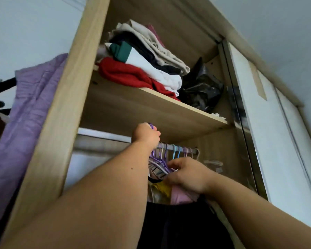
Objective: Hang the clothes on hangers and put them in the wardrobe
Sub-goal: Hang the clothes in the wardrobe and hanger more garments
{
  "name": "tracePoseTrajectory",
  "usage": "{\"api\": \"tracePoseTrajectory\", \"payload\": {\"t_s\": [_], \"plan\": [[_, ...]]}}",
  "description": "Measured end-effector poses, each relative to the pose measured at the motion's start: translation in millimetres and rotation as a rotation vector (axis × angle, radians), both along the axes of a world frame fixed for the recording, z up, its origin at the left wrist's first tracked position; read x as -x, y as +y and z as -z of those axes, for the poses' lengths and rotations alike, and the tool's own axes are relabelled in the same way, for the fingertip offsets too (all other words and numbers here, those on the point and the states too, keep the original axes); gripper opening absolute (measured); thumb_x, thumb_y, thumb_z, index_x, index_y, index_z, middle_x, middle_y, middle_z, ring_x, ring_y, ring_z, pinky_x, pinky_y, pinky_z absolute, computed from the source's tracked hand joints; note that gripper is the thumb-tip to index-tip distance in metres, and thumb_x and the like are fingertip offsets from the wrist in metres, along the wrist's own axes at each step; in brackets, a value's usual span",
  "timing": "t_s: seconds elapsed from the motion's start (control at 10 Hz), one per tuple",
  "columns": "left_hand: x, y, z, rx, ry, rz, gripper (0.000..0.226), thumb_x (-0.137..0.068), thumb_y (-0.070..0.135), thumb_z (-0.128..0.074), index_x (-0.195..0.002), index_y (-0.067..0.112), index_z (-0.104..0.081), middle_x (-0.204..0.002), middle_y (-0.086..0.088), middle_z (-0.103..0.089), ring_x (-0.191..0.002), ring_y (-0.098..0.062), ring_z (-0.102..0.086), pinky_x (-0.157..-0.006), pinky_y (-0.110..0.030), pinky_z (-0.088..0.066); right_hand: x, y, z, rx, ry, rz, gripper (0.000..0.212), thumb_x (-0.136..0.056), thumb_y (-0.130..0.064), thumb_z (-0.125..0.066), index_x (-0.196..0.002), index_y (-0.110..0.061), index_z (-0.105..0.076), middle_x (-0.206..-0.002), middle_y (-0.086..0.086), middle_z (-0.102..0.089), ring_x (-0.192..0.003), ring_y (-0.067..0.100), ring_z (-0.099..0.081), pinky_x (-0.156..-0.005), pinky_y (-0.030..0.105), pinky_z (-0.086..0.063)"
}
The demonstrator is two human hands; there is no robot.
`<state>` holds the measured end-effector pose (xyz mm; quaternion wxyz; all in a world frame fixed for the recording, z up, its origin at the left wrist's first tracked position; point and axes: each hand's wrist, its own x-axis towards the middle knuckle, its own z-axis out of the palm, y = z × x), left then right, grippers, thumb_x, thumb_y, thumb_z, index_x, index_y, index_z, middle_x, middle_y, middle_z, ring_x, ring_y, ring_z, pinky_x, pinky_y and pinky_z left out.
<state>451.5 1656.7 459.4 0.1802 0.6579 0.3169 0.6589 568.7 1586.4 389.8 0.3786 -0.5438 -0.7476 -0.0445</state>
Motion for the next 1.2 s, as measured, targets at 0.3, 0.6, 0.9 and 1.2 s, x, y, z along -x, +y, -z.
{"api": "tracePoseTrajectory", "payload": {"t_s": [0.3, 0.6, 0.9, 1.2], "plan": [[11, 66, -17, -0.016, 0.148, -0.048, 0.028, -0.095, -0.004, -0.044, -0.121, -0.001, -0.053, -0.122, -0.015, -0.061, -0.101, -0.016, -0.058, -0.081, -0.018, -0.043, 0, 98, -18, -0.093, 0.050, -0.097, 0.028, -0.069, -0.023, -0.067, -0.090, -0.006, -0.069, -0.082, 0.013, -0.067, -0.081, 0.026, -0.063, -0.067, 0.032, -0.051], [49, 127, -43, -0.089, 0.474, -0.583, 0.016, -0.087, 0.035, -0.063, -0.091, 0.019, -0.063, -0.093, -0.009, -0.063, -0.091, -0.028, -0.059, -0.085, -0.038, -0.049, 14, 167, -52, -0.106, 0.110, -0.161, 0.018, -0.066, -0.025, -0.067, -0.062, -0.010, -0.057, -0.060, 0.003, -0.050, -0.064, 0.020, -0.051, -0.049, 0.024, -0.034], [57, 156, -33, -0.142, 0.562, -1.022, 0.060, -0.077, 0.053, -0.068, -0.129, 0.035, -0.045, -0.130, 0.000, -0.050, -0.119, -0.025, -0.038, -0.089, -0.037, -0.035, 19, 193, -55, -0.100, 0.128, -0.138, 0.022, -0.068, -0.026, -0.067, -0.075, -0.006, -0.064, -0.068, 0.005, -0.058, -0.073, 0.025, -0.060, -0.051, 0.020, -0.037], [59, 158, -15, -0.127, 0.705, -1.052, 0.056, -0.086, 0.033, -0.059, -0.136, 0.041, -0.038, -0.146, 0.008, -0.037, -0.135, -0.023, -0.023, -0.102, -0.043, -0.022, 31, 198, -39, 0.049, 0.052, -0.171, 0.075, -0.070, -0.031, -0.070, -0.140, -0.024, -0.043, -0.139, 0.001, -0.051, -0.123, 0.018, -0.050, -0.100, 0.023, -0.040]]}}
